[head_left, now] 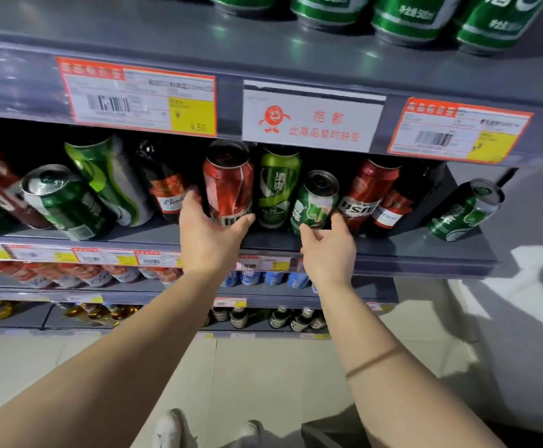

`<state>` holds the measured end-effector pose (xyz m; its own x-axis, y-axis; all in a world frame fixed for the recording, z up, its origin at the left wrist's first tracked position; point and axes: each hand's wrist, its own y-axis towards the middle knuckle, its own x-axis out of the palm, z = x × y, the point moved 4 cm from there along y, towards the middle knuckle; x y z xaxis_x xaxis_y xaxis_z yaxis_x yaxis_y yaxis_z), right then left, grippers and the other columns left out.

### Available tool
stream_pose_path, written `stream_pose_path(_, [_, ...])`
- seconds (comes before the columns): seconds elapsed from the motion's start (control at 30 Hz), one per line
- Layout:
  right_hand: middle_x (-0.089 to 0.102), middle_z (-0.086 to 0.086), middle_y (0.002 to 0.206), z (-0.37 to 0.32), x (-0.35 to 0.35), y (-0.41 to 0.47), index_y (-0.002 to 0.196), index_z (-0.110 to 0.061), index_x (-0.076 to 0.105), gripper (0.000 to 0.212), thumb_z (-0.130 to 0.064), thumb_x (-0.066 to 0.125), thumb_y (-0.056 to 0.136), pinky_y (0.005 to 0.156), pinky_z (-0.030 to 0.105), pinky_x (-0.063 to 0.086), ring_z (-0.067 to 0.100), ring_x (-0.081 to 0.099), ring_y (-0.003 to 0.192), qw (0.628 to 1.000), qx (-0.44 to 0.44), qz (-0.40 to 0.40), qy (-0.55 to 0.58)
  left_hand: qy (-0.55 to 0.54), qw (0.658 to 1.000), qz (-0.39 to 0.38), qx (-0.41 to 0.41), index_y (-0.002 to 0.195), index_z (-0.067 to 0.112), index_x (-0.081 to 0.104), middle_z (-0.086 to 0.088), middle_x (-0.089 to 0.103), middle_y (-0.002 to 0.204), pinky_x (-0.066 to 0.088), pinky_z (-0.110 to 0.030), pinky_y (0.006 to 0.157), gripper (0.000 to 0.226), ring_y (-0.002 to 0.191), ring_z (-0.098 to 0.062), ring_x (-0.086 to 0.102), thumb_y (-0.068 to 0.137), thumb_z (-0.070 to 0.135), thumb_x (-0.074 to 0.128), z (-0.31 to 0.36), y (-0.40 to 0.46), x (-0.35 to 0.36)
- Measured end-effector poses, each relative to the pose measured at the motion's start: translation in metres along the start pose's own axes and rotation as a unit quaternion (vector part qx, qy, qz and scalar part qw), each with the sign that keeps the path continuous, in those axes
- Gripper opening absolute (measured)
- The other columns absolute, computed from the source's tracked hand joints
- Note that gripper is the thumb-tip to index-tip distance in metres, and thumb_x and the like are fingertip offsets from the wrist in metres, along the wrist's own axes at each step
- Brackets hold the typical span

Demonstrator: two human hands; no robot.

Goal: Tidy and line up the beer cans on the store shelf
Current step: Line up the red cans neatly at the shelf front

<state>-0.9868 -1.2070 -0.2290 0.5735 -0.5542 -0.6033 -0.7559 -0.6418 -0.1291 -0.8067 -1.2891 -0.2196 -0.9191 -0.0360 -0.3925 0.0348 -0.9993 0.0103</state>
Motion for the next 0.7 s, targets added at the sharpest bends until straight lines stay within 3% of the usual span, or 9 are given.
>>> stream_pose_path(0.1, [0.071,-0.01,0.101,0.003,0.005,-0.003,0.152,-0.013,0.022,0.072,-0.028,0.058,0.092,0.087,0.04,0.052,0.018,0.067,0.097,0.999,0.004,-0.021,0.029,0.004,0.999,-0.033,0.002,0.106,0.017,0.045,0.002,0.059,0.102,0.044,-0.025,0.079,0.058,0.095,-0.015,0.058,0.068,0.031,0.086,0.01,0.008,0.002])
stream_pose_path(0.17, [0.069,-0.014,0.103,0.001,-0.002,-0.007,0.149,-0.014,0.031,0.068,-0.03,0.06,0.09,0.085,0.031,0.049,0.014,0.066,0.097,0.999,0.013,-0.009,0.037,0.011,0.999,-0.053,0.001,0.102,0.019,0.044,0.007,0.056,0.092,0.038,-0.022,0.074,0.053,0.087,-0.012,0.055,0.07,0.029,0.085,0.015,0.008,0.001])
stream_pose_path(0.23, [0.068,-0.006,0.103,-0.005,-0.021,-0.008,0.136,-0.015,0.047,0.057,-0.032,0.068,0.086,0.075,0.023,0.039,0.013,0.062,0.093,0.995,0.015,0.076,0.06,0.016,0.998,-0.064,0.001,0.102,0.019,0.044,0.006,0.056,0.092,0.038,-0.023,0.074,0.052,0.086,-0.014,0.055,0.071,0.029,0.085,0.016,0.009,-0.001])
stream_pose_path(0.33, [0.056,0.006,0.107,-0.025,-0.057,-0.003,0.118,-0.008,0.051,0.055,-0.029,0.078,0.075,0.071,0.018,0.033,0.024,0.058,0.097,0.968,-0.018,0.225,0.108,0.019,0.997,-0.073,-0.001,0.101,0.019,0.044,0.004,0.057,0.095,0.039,-0.025,0.076,0.052,0.087,-0.015,0.055,0.071,0.03,0.085,0.015,0.011,-0.002])
stream_pose_path(0.4, [0.05,0.008,0.121,-0.039,-0.068,0.007,0.13,-0.009,0.045,0.071,-0.032,0.08,0.073,0.077,0.018,0.034,0.021,0.054,0.108,0.967,-0.011,0.229,0.107,0.02,0.997,-0.073,-0.003,0.101,0.02,0.044,0.003,0.058,0.096,0.04,-0.027,0.077,0.052,0.089,-0.016,0.056,0.071,0.031,0.085,0.016,0.011,-0.003])
stream_pose_path(0.47, [0.045,0.006,0.131,-0.048,-0.07,0.016,0.142,-0.021,0.038,0.085,-0.041,0.08,0.072,0.088,0.03,0.041,0.023,0.051,0.118,0.974,0.015,0.211,0.075,0.015,0.997,-0.075,-0.001,0.101,0.02,0.043,0.006,0.057,0.093,0.039,-0.026,0.077,0.052,0.089,-0.016,0.056,0.071,0.03,0.084,0.016,0.01,-0.004])
stream_pose_path(0.53, [0.043,0.005,0.132,-0.053,-0.069,0.021,0.142,-0.025,0.039,0.083,-0.046,0.078,0.071,0.09,0.035,0.043,0.026,0.049,0.122,0.977,0.028,0.207,0.052,0.009,0.997,-0.077,0.003,0.103,0.022,0.043,0.012,0.054,0.087,0.039,-0.025,0.077,0.052,0.088,-0.014,0.056,0.072,0.029,0.084,0.016,0.01,-0.005])
stream_pose_path(0.7, [0.054,0.012,0.124,-0.047,-0.072,0.017,0.125,-0.009,0.046,0.076,-0.035,0.085,0.065,0.091,0.029,0.043,0.029,0.055,0.116,0.972,-0.017,0.222,0.076,0.015,0.997,-0.076,0.003,0.1,0.022,0.043,0.019,0.052,0.084,0.041,-0.026,0.077,0.051,0.087,-0.014,0.056,0.071,0.03,0.084,0.016,0.008,-0.008])
